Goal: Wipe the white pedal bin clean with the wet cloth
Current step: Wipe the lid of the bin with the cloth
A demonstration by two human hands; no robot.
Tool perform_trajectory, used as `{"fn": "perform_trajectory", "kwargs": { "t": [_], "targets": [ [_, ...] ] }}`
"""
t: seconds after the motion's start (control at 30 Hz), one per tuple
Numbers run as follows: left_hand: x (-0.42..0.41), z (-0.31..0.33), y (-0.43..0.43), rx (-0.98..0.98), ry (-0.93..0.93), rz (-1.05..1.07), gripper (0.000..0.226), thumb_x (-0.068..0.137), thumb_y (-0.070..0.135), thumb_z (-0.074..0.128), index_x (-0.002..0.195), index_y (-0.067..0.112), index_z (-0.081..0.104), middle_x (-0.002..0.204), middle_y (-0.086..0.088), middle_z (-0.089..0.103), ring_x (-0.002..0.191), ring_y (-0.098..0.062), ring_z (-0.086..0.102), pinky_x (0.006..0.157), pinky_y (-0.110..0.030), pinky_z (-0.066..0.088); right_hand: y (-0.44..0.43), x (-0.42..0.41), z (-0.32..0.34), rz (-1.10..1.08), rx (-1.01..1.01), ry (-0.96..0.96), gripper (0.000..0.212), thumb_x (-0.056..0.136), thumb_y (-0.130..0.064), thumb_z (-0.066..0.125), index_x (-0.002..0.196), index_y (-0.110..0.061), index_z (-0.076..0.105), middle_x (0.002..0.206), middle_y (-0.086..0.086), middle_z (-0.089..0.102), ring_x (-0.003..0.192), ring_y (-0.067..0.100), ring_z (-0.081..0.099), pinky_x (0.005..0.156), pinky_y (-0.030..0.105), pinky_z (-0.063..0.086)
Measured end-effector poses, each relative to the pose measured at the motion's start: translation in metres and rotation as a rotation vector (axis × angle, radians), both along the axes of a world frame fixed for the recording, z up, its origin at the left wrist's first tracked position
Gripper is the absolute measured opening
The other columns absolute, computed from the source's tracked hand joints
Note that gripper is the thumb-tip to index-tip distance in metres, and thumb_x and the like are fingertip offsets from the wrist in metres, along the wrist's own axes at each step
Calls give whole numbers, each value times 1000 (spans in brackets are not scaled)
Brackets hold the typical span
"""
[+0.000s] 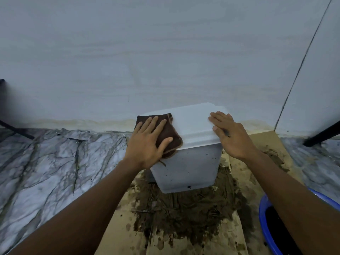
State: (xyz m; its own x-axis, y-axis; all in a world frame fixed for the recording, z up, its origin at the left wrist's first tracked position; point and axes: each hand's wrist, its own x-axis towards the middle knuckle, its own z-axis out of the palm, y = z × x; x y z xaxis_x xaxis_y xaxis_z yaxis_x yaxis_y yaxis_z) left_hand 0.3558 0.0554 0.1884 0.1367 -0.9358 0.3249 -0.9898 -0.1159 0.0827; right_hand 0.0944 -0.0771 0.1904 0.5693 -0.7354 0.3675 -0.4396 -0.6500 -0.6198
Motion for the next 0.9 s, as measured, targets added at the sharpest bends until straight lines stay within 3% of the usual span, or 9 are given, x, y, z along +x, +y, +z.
{"fn": "perform_trajectory", "kwargs": {
  "t": [0.13, 0.23, 0.47, 0.67, 0.8, 0.9],
  "targets": [
    [-12, -13, 14, -73, 214, 162, 74, 99, 64, 23, 156, 19, 29, 164, -15, 20, 153, -32, 9, 124, -51, 13, 1, 1, 0, -18, 9, -5, 38, 104, -13, 45, 142, -11, 51, 154, 0, 40, 142, 3, 22, 119, 18, 3],
    [-43, -15, 13, -52, 159, 233, 71, 101, 56, 16, 158, 13, 22, 164, -22, 15, 150, -44, 5, 123, -56, 9, 2, -5, -1, -39, 4, -13, 38, 103, -12, 47, 141, -11, 52, 153, 0, 42, 143, 6, 25, 119, 19, 5],
    [-72, -20, 21, 25, 189, 268, 75, 96, 50, -2, 159, 10, 3, 165, -23, -5, 147, -51, -16, 120, -63, 1, 3, -3, -2, -50, 1, 0, 38, 104, -11, 45, 141, -10, 52, 153, 1, 42, 144, 10, 26, 122, 27, 7],
    [-48, -4, 5, 40, 266, 257, 65, 105, 47, 25, 160, 15, 10, 167, -16, 2, 150, -45, -10, 120, -60, -2, 2, 3, -3, -35, -21, 4, 38, 104, -12, 46, 141, -8, 52, 153, 5, 42, 143, 10, 26, 124, 32, 8],
    [-32, 9, -3, -8, 401, 263, 61, 105, 49, 28, 158, 17, 23, 167, -13, 12, 152, -38, -2, 123, -56, 3, 3, 7, -2, -36, -20, 8, 38, 104, -12, 45, 142, -8, 51, 153, 5, 41, 142, 7, 24, 125, 33, 8],
    [-56, 0, 2, 6, 327, 314, 63, 105, 47, 24, 159, 15, 17, 167, -16, 7, 151, -43, -8, 122, -59, -1, 4, 2, -3, -49, -15, 6, 38, 104, -11, 45, 141, -8, 52, 153, 4, 41, 142, 6, 24, 124, 33, 8]
  ]
}}
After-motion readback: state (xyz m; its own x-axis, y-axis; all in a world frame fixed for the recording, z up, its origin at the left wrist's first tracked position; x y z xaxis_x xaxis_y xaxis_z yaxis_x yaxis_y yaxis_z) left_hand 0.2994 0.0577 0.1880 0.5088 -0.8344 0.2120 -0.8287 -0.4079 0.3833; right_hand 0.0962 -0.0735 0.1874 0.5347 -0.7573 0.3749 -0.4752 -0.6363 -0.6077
